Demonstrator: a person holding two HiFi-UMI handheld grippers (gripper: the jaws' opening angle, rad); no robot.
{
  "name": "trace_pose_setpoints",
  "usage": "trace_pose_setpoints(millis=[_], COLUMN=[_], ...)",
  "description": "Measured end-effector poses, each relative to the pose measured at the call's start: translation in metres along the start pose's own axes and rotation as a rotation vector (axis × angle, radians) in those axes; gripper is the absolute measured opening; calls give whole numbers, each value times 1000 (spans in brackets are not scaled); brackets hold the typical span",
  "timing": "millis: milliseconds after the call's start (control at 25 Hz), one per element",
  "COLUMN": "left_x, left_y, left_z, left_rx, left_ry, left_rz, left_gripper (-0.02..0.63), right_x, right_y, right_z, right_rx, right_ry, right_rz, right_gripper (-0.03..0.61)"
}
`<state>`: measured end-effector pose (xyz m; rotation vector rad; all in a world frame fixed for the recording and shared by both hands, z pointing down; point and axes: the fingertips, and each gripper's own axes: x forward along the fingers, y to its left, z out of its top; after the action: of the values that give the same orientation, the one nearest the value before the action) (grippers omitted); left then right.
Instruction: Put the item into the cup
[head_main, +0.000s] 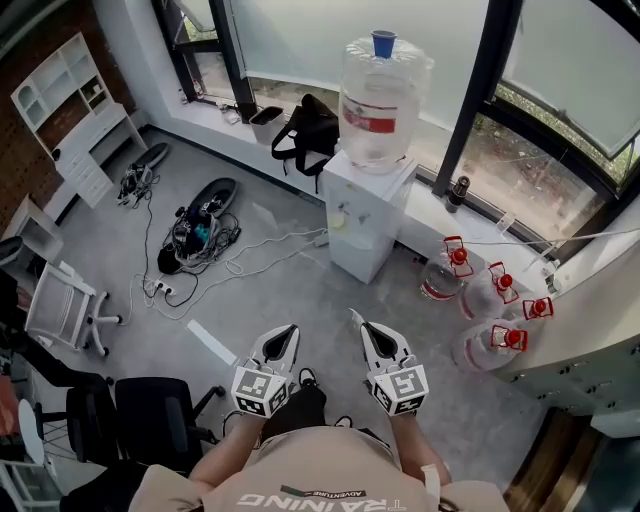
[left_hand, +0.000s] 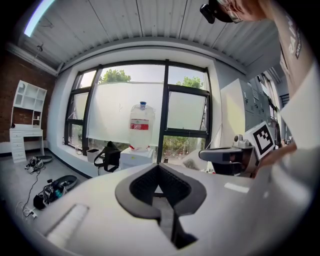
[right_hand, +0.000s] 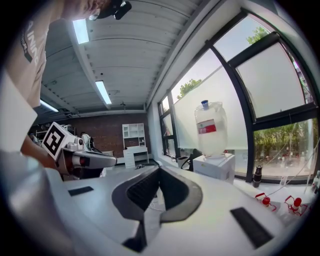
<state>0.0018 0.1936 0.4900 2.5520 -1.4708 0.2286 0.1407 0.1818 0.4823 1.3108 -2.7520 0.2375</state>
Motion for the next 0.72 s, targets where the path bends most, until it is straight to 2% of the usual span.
trace_pose_setpoints(millis=[240,520,720], left_x=[47,98,126], left_y=[50,102,137], left_z=[26,42,54], left_rx=[16,22,59], left_ry=[-25,-10,-10], left_rz=[-34,-128,-165], left_gripper=[8,8,8], right_x=[52,120,164], right_y=[-24,-47,-57], right_z=[15,25,30], right_rx=[-13,3,-4], right_ry=[7,17,25], right_rz=[-49,-124,-155], right_gripper=[12,12,12])
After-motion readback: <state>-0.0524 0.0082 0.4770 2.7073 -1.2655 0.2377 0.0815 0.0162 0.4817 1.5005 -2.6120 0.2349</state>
